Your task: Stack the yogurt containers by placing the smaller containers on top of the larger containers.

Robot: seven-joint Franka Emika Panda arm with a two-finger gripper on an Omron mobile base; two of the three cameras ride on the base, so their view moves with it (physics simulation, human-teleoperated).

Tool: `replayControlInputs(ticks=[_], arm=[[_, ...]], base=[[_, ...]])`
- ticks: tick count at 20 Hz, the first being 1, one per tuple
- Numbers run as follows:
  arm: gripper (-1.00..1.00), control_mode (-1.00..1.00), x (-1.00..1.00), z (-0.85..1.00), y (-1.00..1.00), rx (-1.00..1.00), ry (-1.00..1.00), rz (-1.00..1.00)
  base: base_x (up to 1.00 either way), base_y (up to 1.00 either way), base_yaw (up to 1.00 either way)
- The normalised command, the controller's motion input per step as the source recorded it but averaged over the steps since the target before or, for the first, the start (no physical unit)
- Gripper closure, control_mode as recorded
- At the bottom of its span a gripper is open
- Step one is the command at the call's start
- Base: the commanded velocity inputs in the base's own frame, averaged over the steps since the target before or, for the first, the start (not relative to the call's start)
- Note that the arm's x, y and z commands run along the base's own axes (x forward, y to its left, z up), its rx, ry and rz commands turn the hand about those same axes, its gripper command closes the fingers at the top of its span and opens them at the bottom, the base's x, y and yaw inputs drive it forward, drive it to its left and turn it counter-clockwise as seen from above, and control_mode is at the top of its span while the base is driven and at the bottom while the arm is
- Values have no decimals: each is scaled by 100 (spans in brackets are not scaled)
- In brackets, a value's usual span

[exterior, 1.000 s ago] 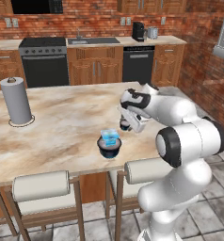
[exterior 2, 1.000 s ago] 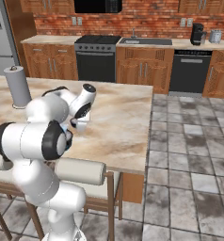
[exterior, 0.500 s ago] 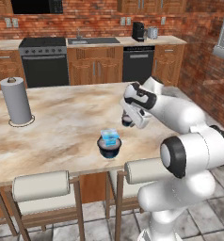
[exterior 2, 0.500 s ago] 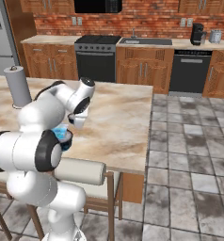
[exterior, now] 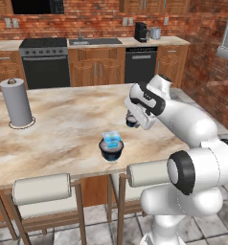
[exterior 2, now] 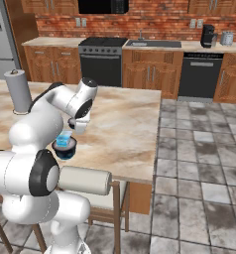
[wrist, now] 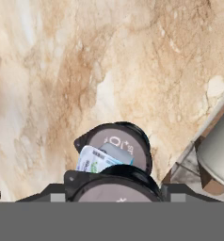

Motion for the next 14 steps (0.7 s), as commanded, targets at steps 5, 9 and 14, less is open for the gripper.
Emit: replayControlInputs(ticks=[5,9,14], arm=[[100,-100,-32,17,0,0,-3,0],[100,-100,-30,15,7,0,-3,0],[100,-100,-31,9,14,0,-3,0]], base=[[0,0,0],[0,0,0],[0,0,0]])
